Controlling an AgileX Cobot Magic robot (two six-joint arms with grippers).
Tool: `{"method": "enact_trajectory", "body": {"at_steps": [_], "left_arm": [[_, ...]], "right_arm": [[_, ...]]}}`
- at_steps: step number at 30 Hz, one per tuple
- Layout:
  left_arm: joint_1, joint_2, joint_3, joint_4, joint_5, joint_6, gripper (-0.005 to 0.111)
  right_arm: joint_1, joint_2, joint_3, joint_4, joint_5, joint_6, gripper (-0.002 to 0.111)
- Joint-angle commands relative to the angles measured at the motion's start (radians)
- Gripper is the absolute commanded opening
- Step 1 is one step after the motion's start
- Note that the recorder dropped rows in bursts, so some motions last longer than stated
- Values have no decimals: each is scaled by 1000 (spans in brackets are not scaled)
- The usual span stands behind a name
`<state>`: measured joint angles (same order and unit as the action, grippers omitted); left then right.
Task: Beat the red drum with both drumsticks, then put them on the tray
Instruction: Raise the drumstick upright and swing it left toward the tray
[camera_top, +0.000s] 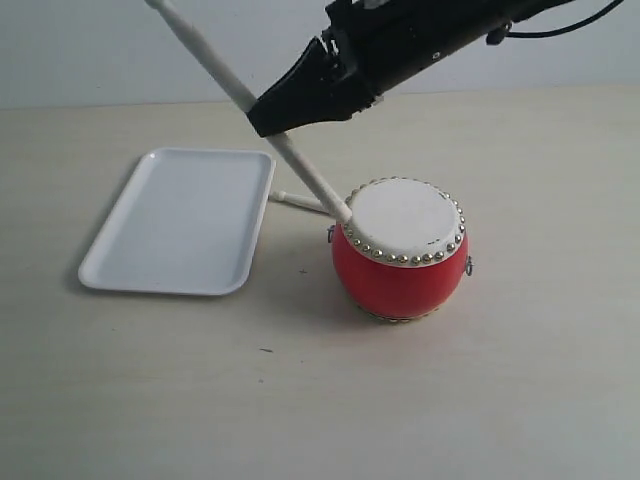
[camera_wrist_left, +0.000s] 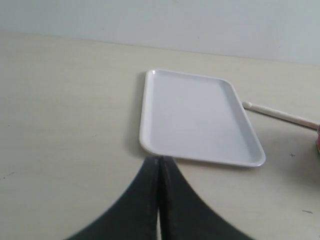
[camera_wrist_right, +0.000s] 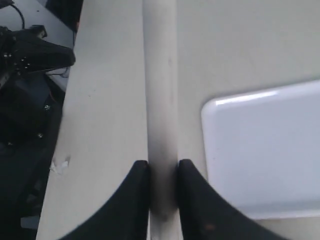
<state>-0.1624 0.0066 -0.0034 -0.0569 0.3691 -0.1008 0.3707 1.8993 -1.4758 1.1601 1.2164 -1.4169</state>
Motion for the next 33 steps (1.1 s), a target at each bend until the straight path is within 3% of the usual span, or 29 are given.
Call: {"method": "enact_trajectory", "body": {"at_steps": [1,8,16,29,33], "left_arm": [[-6,-7,3,1,-2,-1,0],[-5,-7,3,1,-8,11,0],[-5,-7,3,-10,-148,74,0],[-5,-7,3,-10,-161,74,0],[-5,-7,3,-91,-375,-49,0]], "right_arm": [[2,-21,40,179,-119,-72,0],[2,-15,40,225,-141,-73,0],[2,-17,40,225,-129,-73,0],[2,-17,40,209,-109,-73,0],[2,-17,40,209,-109,-73,0]]}}
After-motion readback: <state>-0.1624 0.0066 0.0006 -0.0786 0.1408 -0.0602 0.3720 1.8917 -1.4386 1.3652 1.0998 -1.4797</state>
